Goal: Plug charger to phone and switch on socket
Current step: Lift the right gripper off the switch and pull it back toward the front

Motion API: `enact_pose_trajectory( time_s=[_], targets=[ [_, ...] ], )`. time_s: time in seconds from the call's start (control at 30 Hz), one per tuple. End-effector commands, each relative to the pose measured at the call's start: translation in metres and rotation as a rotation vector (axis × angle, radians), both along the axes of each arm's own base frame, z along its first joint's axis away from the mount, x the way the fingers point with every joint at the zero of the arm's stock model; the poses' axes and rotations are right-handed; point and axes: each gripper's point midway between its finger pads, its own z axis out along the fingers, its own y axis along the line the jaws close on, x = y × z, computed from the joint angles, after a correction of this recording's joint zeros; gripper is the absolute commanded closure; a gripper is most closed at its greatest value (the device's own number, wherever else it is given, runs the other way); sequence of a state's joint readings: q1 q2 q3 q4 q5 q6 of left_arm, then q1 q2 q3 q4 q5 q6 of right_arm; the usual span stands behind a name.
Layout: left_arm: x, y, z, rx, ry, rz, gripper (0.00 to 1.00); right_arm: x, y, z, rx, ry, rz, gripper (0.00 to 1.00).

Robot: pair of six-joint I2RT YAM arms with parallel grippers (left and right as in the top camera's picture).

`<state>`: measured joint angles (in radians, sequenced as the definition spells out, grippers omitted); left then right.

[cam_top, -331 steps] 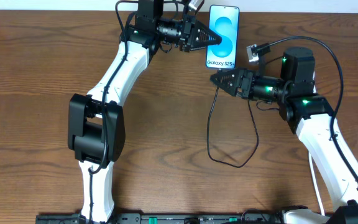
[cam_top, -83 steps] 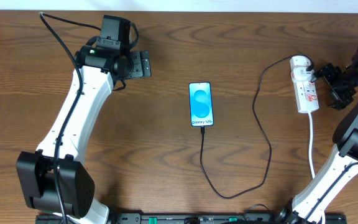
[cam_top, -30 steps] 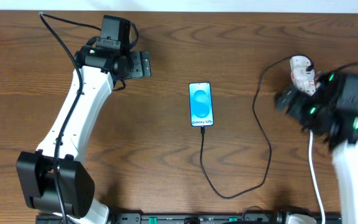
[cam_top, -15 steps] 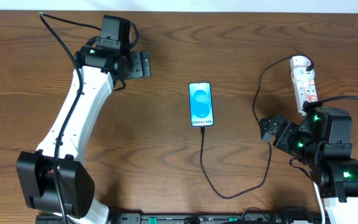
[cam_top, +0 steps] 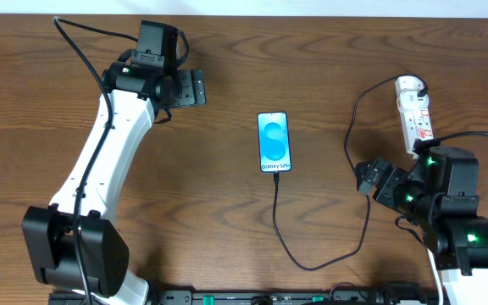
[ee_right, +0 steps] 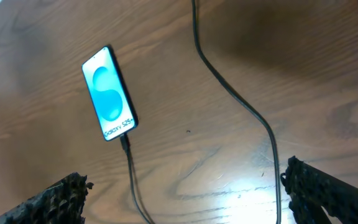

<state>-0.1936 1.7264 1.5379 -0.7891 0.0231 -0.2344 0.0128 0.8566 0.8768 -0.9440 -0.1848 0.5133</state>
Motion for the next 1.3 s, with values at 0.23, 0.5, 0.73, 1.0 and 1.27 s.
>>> enact_pose_trajectory(
  time_s=[0.23,0.5,0.73,1.0,1.27],
  targets=[
    [0.0,0.0,-0.003,0.016,0.006,-0.01,0.07,0.011,0.016,-0.009,-0.11,-0.342,0.242,0.01],
    [0.0,0.0,-0.003,0.016,0.006,-0.01,0.07,0.011,0.023,-0.005,-0.183,-0.682,0.301,0.01],
    [0.0,0.0,-0.003,0.016,0.006,-0.01,0.06,0.004,0.02,-0.01,-0.296,-0.84,0.303,0.01],
    [0.0,0.0,-0.003,0.016,0.006,-0.01,0.07,0.006,0.008,-0.009,-0.345,-0.946,0.217,0.01],
    [0.0,0.0,-0.003,0.016,0.006,-0.01,0.07,0.008,-0.005,-0.004,-0.383,-0.999,0.131,0.01]
  ],
)
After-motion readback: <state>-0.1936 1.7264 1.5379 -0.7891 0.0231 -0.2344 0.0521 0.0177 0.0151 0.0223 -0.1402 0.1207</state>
